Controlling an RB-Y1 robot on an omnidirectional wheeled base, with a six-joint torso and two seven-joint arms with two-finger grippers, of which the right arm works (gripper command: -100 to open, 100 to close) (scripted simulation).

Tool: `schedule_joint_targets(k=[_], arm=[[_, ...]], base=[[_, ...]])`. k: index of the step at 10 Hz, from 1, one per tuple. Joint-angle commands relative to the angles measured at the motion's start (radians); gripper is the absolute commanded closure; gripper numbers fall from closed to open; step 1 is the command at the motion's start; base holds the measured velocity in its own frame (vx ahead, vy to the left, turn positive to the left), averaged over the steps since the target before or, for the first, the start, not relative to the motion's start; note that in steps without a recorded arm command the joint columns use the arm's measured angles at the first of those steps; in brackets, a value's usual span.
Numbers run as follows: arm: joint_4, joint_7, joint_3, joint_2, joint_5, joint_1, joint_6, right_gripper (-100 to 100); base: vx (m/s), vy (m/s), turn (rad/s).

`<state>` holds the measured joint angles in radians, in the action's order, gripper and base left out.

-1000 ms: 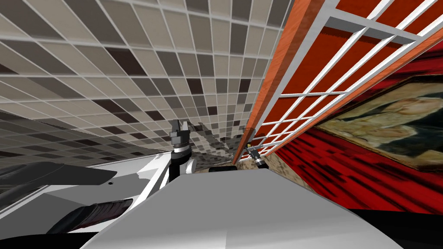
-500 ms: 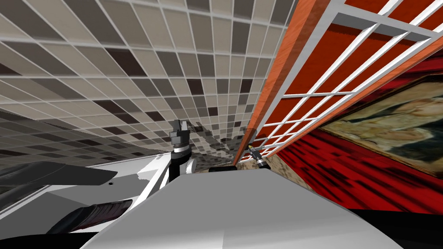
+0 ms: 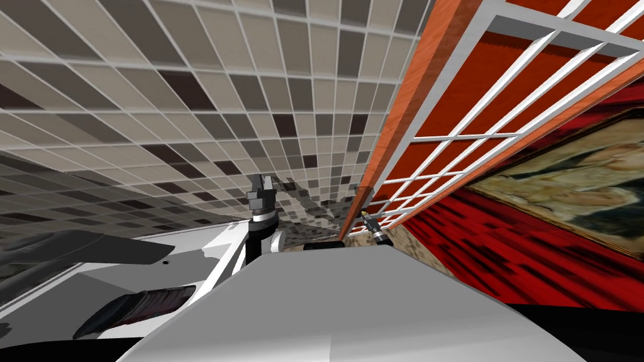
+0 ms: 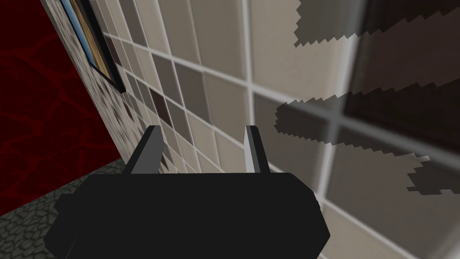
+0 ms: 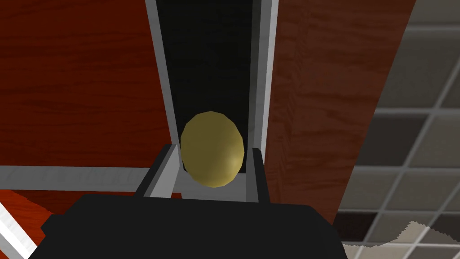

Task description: Pull the door open

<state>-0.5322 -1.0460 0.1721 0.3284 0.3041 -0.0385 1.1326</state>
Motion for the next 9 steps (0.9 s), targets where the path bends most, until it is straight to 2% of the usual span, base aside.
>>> schedule_joint_targets(k=[1,5,9], arm=[[-0.003,0.031,-0.004,-0.003,-0.007,0.0,-0.004,100],[-0.008,0.094,-0.011,-0.006,-0.025,0.002,-0.011,100],[-0.016,0.185,-0.021,-0.01,-0.049,0.004,-0.021,100]], base=[[-0.055,-0.019,0.048],[-0.041,-0.018,0.038],[-0.047,-0.024,0.052]])
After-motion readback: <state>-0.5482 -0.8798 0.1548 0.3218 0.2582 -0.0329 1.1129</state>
